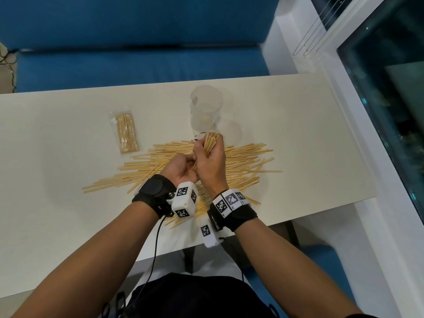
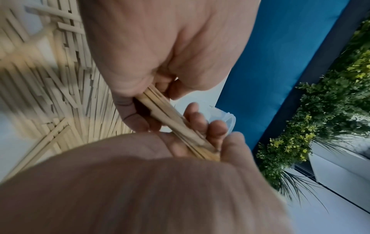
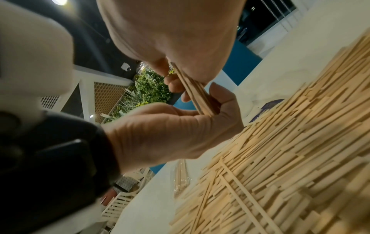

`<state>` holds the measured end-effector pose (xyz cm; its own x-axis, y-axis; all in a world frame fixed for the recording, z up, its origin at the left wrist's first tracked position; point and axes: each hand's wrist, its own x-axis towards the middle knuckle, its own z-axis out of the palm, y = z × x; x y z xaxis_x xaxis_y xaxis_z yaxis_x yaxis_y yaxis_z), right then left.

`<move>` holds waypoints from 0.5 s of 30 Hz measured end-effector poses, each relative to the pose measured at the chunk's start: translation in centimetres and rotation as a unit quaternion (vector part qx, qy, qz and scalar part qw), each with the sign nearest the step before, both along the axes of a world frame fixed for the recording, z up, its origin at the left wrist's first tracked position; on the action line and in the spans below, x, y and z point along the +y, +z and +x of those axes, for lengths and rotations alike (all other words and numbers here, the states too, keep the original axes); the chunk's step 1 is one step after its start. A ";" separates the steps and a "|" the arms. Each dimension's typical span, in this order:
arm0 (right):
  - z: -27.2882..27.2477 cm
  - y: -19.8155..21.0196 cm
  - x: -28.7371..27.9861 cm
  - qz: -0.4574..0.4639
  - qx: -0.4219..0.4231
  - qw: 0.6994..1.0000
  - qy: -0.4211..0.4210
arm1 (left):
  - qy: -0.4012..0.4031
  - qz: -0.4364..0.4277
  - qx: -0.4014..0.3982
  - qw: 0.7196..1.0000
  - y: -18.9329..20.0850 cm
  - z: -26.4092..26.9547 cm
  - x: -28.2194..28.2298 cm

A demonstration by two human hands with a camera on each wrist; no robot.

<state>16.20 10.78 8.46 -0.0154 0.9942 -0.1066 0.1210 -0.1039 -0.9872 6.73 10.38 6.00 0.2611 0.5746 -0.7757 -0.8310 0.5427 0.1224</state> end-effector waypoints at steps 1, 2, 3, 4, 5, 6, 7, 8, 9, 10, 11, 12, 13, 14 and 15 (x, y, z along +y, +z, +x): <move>-0.1 -0.1 0.0 -0.004 -0.004 1.000 -0.003 | -0.006 0.001 0.005 1.000 0.0 0.0 -0.1; -0.2 -0.2 0.1 -0.008 -0.011 1.000 -0.009 | -0.010 0.004 0.007 1.000 -0.1 0.1 -0.1; -0.3 -0.1 0.1 -0.009 -0.010 1.000 -0.014 | -0.015 0.005 0.008 1.000 -0.1 0.1 -0.2; -0.4 0.0 0.0 -0.005 -0.003 1.000 -0.015 | -0.016 0.006 0.009 1.000 -0.3 0.1 -0.3; -0.4 0.1 0.1 0.003 0.004 1.000 -0.014 | -0.019 0.006 0.008 1.000 -0.4 0.1 -0.3; -0.4 0.1 0.1 0.012 0.005 1.000 -0.012 | -0.020 0.005 0.004 1.000 -0.5 0.1 -0.3; -0.3 0.1 0.1 0.016 0.004 1.000 -0.011 | -0.025 0.003 0.005 1.000 -0.5 0.1 -0.3; -0.3 0.2 0.0 0.013 0.004 1.000 -0.008 | -0.031 0.002 0.008 0.999 -0.6 0.1 -0.3; -0.3 0.2 -0.1 0.003 0.011 1.000 -0.004 | -0.037 0.001 0.014 0.999 -0.8 0.1 -0.3; -0.4 0.2 -0.2 -0.010 0.017 1.000 -0.004 | -0.040 0.001 0.017 0.999 -0.7 0.2 -0.2; -0.5 0.2 -0.3 -0.020 0.021 1.000 -0.008 | -0.042 -0.002 0.021 0.999 -0.8 0.2 -0.1; -0.6 0.2 -0.4 -0.027 0.024 0.999 -0.014 | -0.041 -0.007 0.020 0.999 -0.8 0.2 -0.2; -0.7 0.2 -0.5 -0.031 0.025 0.999 -0.020 | -0.037 -0.011 0.016 0.999 -0.7 0.3 -0.2; -0.8 0.2 -0.5 -0.034 0.023 0.999 -0.022 | -0.031 -0.015 0.012 0.999 -0.8 0.3 -0.2; -0.7 0.1 -0.5 -0.034 0.016 0.999 -0.019 | -0.024 -0.016 0.007 1.000 -0.9 0.3 -0.3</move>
<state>15.47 10.28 8.59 0.0182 0.9846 -0.1740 0.0842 -0.1749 -0.9810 6.98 10.11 5.12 0.2764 0.5362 -0.7975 -0.8016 0.5865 0.1165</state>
